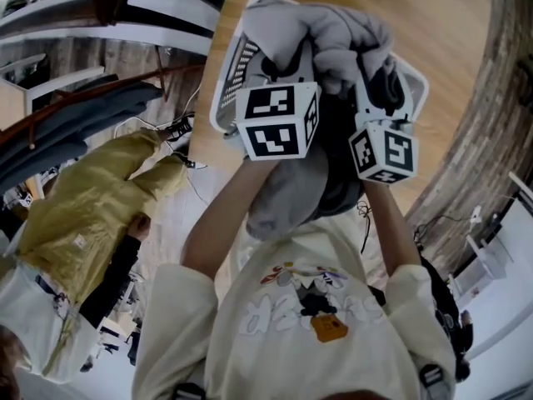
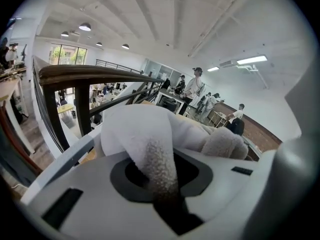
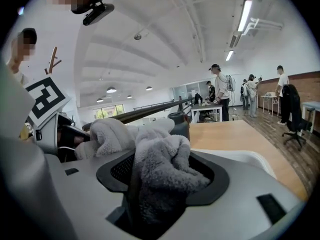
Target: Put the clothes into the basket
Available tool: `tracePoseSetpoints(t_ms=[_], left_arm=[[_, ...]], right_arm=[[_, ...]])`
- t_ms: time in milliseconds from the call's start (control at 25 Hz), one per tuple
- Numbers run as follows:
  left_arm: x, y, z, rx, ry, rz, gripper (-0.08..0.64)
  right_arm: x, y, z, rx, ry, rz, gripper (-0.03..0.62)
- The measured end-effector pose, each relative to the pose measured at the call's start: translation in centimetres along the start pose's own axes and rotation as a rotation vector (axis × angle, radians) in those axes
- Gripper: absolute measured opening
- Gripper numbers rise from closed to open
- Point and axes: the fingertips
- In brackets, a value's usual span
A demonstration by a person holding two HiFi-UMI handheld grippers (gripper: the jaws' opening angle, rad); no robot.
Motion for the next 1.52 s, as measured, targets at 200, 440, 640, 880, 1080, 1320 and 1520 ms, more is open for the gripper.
tracePoseSetpoints(t_ms=[200, 440, 640, 880, 1080, 1320, 1520], left_arm=[[-0.4, -0.7, 1.1, 0.039, -0.004, 0.006, 0.074], [-1.0, -1.5, 2.0, 0.083, -0.005, 0.03, 0.074], [-1.2, -1.5, 2.2, 0.089, -0.019, 0.036, 0.075], [-0.7, -1.7, 1.3, 0.051, -0.019, -0.018, 0.084], [0.6, -0.8, -0.5, 0.01, 0.032, -0.01, 0.089], [2.1, -0.1, -2.1, -0.058, 0.08, -0.038, 0.227], [2.4, 0.4, -3.9, -0.11, 0.086, -0.077, 0.356]], right_arm=[[-1.6, 0.6, 1.2, -0.02, -0.042, -0.039, 0.275], [-2.6, 1.0, 1.9, -0.047, -0.085, -0.123, 0.275], [-2.1, 1.3, 1.3, -0.049, -0.172, -0.128, 0.276], [0.6, 0.6, -0.8, -0.11, -0.175, -0.222, 0.291], [2.5, 0.8, -2.6, -0.108, -0.182, -0.21, 0.301], [4.5, -2.4, -5.7, -0.024, -0.157, -0.21, 0.31], [3.8, -4.5, -6.0, 0.053, -0.172, -0.218, 0.31]])
Point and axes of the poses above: the fingertips, and each gripper's own axes: z forward along the fingers, y to its right, x out of its top, and after that the axes turned 8 degrees about z, right-handed
